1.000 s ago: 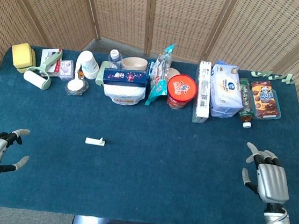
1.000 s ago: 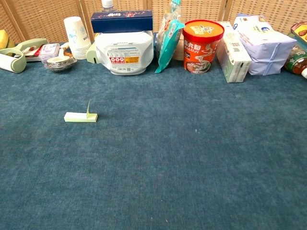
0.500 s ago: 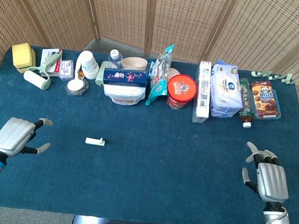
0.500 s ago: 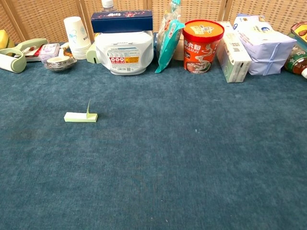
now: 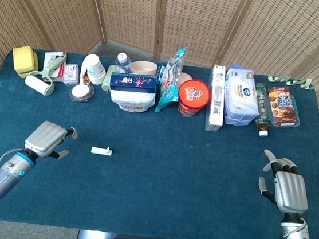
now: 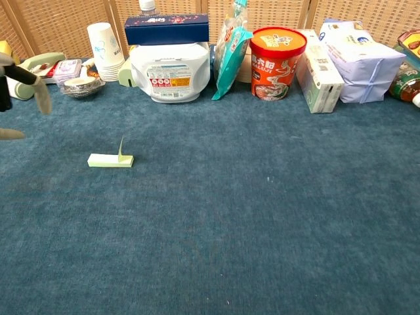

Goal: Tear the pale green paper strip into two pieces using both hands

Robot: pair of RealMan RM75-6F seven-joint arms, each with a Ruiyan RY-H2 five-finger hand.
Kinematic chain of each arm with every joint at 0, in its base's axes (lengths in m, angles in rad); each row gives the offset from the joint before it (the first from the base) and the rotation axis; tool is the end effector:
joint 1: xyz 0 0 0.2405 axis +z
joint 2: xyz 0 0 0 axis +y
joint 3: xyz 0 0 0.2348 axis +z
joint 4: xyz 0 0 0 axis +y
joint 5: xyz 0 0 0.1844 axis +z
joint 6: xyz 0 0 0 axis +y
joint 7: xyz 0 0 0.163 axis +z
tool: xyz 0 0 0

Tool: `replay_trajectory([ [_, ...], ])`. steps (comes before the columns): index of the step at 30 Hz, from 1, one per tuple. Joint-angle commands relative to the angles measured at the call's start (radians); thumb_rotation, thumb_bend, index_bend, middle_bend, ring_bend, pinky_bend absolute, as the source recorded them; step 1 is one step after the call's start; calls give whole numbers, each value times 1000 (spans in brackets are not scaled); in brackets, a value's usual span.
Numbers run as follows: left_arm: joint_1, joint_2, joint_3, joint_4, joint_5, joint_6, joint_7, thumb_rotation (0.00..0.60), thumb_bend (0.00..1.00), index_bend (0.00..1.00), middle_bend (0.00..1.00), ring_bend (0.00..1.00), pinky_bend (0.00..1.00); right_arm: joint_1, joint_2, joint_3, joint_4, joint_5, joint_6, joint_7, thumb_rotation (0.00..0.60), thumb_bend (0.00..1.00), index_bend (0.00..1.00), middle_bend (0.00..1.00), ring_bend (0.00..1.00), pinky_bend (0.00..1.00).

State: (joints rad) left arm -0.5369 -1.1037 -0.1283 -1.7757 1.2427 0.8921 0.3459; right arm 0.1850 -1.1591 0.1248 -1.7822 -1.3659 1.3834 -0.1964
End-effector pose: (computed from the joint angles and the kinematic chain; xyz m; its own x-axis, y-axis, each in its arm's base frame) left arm -0.1912 0.2955 0.0957 0.5926 0.3079 0.7443 0.7982 -0.3484 -0.4914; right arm -0.2430 -0.2312 0.1499 0.3620 -0.0295 0.9317 -0.9322 -0.0109 0.3618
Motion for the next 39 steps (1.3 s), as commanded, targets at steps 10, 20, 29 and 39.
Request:
replay_trajectory([
  [10, -79, -93, 8, 34, -144, -36, 108, 600, 236, 379, 1000, 1000, 1000, 1, -5, 0, 13, 6, -3, 13, 600, 479, 116, 485, 254, 194],
  [20, -126, -167, 21, 85, -236, -29, 176, 600, 236, 399, 1000, 1000, 1000, 6, -5, 2, 15, 1, -5, 19, 600, 480, 116, 485, 254, 194],
  [29, -169, -250, 31, 142, -315, -33, 212, 600, 236, 405, 1000, 1000, 1000, -12, 4, -7, -3, -5, 22, 12, 600, 480, 116, 485, 253, 194],
  [39, -199, -299, 40, 166, -360, -25, 228, 600, 236, 409, 1000, 1000, 1000, -29, 16, -12, -13, -9, 43, 16, 600, 480, 116, 485, 252, 194],
])
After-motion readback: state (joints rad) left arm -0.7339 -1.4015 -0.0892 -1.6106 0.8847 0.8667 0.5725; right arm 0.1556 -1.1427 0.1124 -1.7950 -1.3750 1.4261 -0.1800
